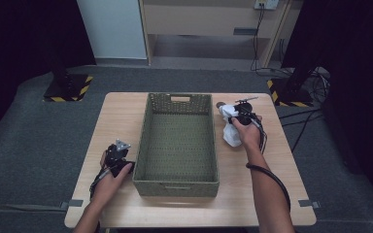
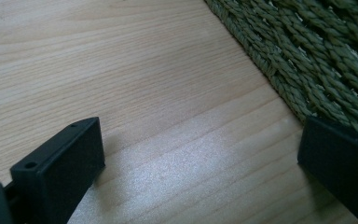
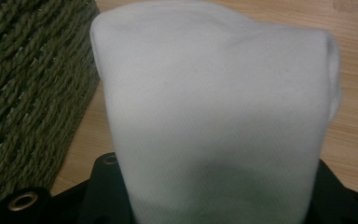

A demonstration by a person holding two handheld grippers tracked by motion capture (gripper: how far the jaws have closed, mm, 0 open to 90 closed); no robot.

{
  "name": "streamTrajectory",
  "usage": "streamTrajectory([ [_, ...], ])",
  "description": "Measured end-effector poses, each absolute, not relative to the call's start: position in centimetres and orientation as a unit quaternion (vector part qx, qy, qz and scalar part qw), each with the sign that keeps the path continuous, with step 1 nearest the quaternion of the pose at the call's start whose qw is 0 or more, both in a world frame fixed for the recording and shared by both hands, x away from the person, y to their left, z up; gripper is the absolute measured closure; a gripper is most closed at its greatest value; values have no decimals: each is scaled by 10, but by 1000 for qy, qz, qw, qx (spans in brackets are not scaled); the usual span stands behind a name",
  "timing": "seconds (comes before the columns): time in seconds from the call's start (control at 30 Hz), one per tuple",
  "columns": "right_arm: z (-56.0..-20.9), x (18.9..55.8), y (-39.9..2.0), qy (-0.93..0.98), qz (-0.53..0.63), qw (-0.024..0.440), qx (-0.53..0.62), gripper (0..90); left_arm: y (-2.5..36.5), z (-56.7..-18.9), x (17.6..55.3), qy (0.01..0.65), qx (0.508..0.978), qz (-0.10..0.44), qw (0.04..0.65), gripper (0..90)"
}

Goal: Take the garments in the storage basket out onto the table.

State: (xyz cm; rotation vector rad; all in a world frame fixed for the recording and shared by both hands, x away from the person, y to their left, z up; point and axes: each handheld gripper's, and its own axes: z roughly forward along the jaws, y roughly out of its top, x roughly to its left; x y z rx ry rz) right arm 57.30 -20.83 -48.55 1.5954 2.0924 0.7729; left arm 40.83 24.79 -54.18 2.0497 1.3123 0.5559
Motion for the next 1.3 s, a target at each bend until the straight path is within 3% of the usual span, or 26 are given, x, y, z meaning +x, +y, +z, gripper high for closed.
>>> streamTrajectory([
  [0.9,-503,575,-215,750,260,185,579,484,248,-542,408,499,779,211,317,0],
  [1.13,-505,576,-216,747,262,179,584,417,248,-542,408,499,779,211,317,0],
  [1.3,-506,576,-216,745,261,175,588,296,248,-542,408,499,779,211,317,0],
])
